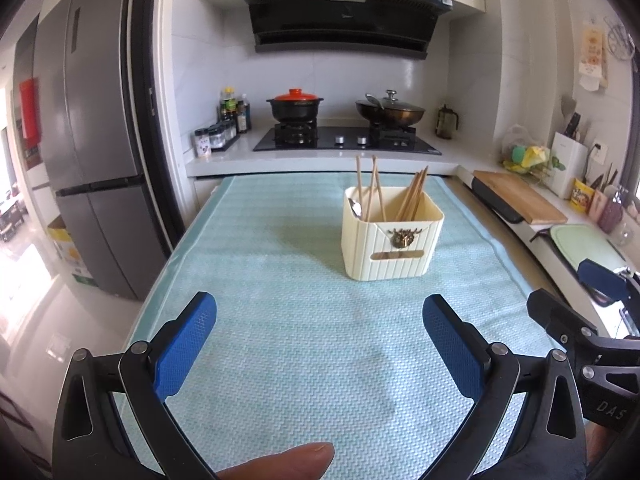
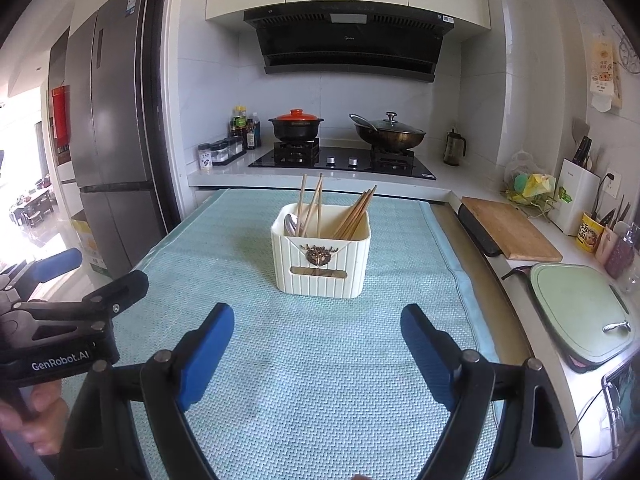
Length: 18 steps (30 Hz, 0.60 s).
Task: Organize utensils
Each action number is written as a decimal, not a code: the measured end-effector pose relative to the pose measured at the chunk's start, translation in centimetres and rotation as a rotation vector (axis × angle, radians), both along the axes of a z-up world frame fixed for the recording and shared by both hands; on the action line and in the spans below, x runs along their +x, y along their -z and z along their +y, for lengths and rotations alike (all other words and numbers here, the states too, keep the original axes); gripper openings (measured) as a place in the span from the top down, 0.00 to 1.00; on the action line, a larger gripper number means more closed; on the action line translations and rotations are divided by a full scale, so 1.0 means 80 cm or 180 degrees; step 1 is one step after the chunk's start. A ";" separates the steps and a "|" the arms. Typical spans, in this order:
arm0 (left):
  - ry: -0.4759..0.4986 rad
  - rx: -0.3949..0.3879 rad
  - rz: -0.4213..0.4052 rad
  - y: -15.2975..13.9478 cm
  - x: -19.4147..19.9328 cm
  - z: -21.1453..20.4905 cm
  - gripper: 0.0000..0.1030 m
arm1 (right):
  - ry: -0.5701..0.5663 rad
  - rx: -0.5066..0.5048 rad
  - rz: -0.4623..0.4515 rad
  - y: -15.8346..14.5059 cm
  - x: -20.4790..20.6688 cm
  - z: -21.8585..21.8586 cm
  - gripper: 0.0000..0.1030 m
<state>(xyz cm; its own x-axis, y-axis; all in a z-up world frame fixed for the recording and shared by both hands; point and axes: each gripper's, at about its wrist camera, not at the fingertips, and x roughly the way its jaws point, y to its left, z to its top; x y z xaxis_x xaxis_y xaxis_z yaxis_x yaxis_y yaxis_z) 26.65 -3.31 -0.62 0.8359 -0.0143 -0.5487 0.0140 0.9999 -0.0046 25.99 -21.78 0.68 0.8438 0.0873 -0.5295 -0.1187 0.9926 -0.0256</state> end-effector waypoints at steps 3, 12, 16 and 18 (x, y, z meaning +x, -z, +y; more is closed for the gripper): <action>-0.0011 0.0012 -0.0022 -0.003 -0.003 0.000 0.00 | -0.0006 -0.0001 -0.0008 -0.002 -0.004 0.002 0.13; -0.0023 0.0051 -0.0090 -0.011 -0.012 -0.003 0.00 | -0.0030 0.0010 -0.0023 -0.005 -0.011 0.001 0.13; -0.0020 0.0055 -0.0091 -0.012 -0.014 -0.003 0.00 | -0.0030 0.0007 -0.0020 -0.006 -0.011 0.002 0.12; -0.0019 0.0046 -0.0084 -0.013 -0.015 -0.002 0.00 | -0.0037 -0.0003 -0.0022 -0.007 -0.012 0.003 0.12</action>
